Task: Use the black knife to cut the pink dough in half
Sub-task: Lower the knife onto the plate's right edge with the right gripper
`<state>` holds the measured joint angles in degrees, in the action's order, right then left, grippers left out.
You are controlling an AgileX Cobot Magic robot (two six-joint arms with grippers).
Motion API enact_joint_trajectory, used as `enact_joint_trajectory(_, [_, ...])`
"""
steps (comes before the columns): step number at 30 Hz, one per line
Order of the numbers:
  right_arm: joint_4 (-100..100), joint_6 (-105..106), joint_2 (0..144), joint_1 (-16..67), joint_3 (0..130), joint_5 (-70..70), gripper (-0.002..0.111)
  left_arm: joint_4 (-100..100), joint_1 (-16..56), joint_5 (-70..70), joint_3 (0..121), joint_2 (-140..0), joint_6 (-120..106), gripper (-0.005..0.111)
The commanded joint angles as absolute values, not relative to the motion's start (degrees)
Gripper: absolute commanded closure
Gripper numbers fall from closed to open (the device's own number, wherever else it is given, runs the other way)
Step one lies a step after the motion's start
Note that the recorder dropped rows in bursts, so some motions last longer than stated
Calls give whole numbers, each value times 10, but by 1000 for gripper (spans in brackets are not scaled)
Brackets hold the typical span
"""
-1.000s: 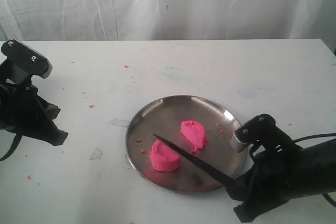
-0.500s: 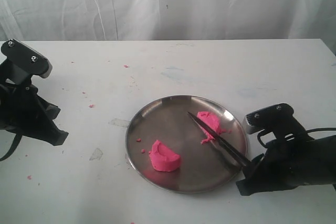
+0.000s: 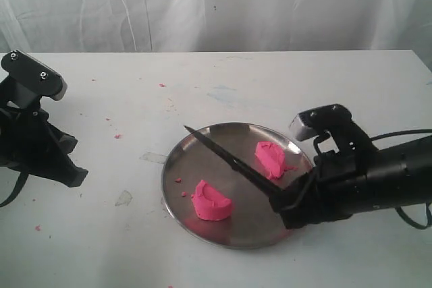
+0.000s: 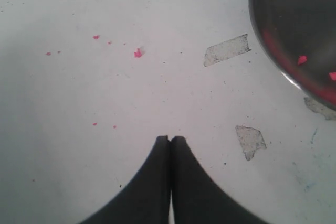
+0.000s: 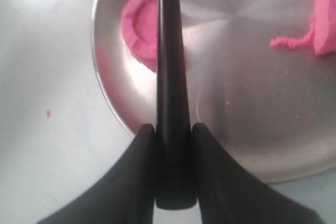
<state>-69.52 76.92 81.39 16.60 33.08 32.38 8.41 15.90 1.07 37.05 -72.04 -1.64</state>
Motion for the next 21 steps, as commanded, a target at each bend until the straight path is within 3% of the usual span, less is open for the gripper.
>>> enact_joint_trajectory(1, [-696, 767, 758, 167, 340, 247, 108, 78, 161, 13, 367, -715, -8, 107])
enact_joint_trajectory(7, [-698, 761, 764, 167, 309, 33, 108, 78, 161, 13, 367, -715, -8, 107])
enact_joint_trajectory(21, [-698, 773, 855, 167, 316, 68, 108, 77, 161, 20, 367, -715, 16, 107])
